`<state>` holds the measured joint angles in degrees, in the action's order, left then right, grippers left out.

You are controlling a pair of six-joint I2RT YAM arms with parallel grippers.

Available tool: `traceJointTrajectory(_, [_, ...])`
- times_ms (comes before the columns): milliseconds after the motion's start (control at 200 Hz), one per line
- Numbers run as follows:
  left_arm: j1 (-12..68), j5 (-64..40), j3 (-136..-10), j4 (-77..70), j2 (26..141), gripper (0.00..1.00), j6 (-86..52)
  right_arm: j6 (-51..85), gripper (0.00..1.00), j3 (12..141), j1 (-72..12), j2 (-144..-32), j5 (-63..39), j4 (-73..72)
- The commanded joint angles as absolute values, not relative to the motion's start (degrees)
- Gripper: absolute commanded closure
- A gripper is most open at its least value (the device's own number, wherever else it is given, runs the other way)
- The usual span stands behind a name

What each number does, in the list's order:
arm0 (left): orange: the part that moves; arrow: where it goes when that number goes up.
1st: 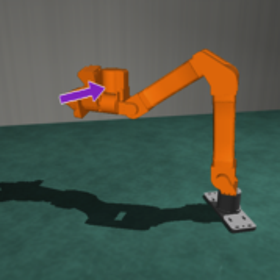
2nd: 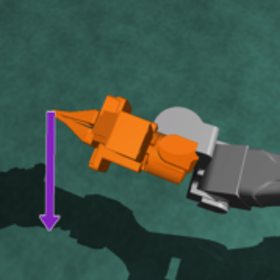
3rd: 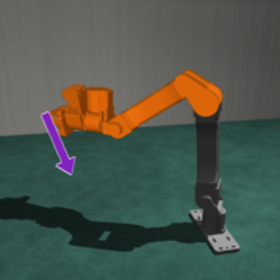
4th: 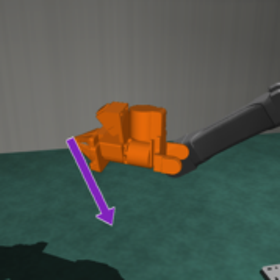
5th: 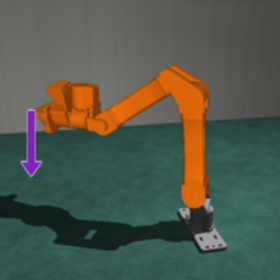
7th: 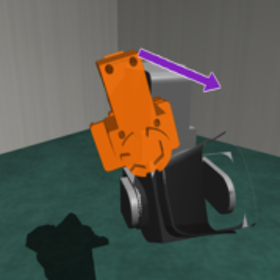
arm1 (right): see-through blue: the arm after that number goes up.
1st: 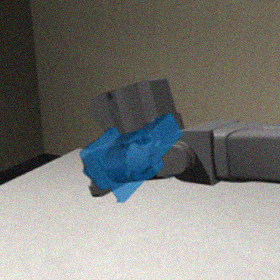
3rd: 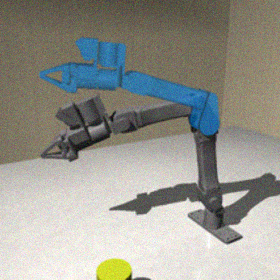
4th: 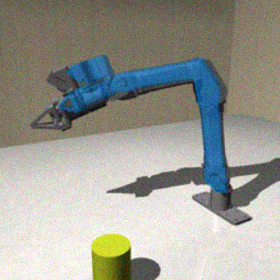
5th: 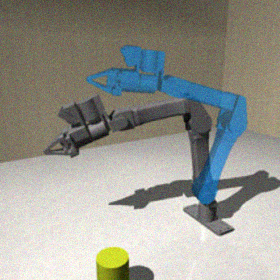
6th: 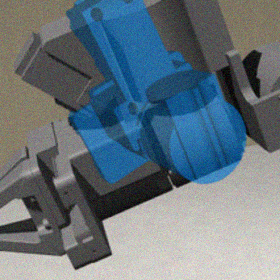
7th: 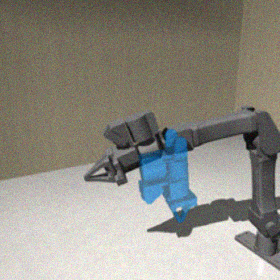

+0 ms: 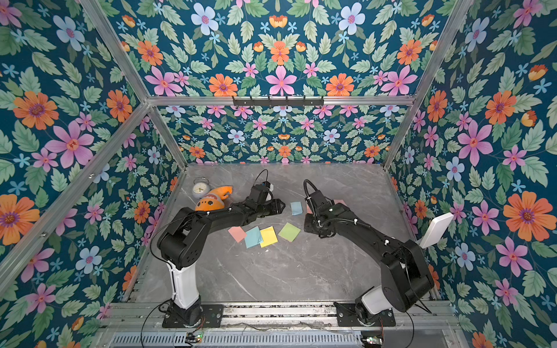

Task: Tear off pages from different memo pads
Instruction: Pick up the memo pad from the center of the board.

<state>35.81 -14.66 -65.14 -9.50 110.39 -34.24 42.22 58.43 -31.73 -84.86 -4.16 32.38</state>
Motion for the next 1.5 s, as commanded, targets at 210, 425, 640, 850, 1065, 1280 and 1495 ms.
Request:
traceJointTrajectory(210, [36.7,-23.6,-58.0,-4.5,108.6,0.51,-29.5,67.7,0.50,49.2,-33.0,-89.5,-14.7,7.4])
traceJointTrajectory(425, [37.7,-28.2,-55.8,-6.5,109.1,0.60,-32.1,73.9,0.54,44.9,-33.3,-92.1,-17.2,-0.8])
traceJointTrajectory(640, [38.7,-28.8,-53.8,-5.8,107.2,0.66,-32.6,74.6,0.59,44.0,-33.4,-93.6,-17.8,-3.0])
traceJointTrajectory(850, [38.7,-28.4,-52.6,-6.3,107.4,0.67,-33.1,72.8,0.61,44.1,-33.4,-93.9,-16.4,-1.8])
traceJointTrajectory(1065, [38.7,-29.1,-52.6,-7.0,107.7,0.68,-33.7,68.7,0.67,44.3,-33.3,-93.8,-18.1,-3.4])
traceJointTrajectory(1280, [38.7,-30.0,-52.6,-7.4,107.2,0.69,-33.7,65.9,0.84,44.3,-33.4,-92.1,-19.7,-7.1])
traceJointTrajectory(1495, [37.4,-30.7,-52.2,-7.8,104.6,0.69,-34.1,65.0,0.94,44.3,-33.0,-91.7,-20.3,-6.1])
